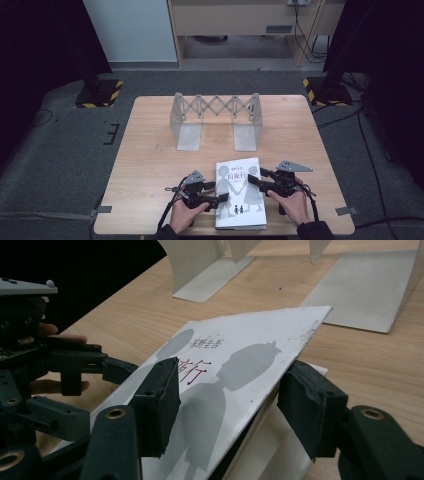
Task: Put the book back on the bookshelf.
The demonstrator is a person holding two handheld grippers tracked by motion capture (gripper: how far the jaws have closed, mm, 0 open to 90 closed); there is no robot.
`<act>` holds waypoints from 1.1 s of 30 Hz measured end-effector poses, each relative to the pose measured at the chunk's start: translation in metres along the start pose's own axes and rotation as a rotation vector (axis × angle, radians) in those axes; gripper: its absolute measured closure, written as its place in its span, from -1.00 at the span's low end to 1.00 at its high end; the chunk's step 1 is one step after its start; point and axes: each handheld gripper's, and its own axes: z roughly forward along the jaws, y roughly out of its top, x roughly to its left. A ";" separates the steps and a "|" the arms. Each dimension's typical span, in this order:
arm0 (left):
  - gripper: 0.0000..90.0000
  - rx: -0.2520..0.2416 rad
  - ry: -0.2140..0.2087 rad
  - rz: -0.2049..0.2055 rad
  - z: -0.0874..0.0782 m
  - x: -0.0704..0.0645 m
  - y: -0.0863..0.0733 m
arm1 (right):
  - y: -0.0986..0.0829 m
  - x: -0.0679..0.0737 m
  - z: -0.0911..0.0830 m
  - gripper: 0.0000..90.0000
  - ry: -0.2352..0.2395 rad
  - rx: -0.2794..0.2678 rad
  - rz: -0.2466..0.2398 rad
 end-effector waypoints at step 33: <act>-0.69 -0.001 -0.020 0.037 -0.002 -0.001 0.000 | 0.014 0.012 -0.001 -0.23 0.011 -0.012 -0.082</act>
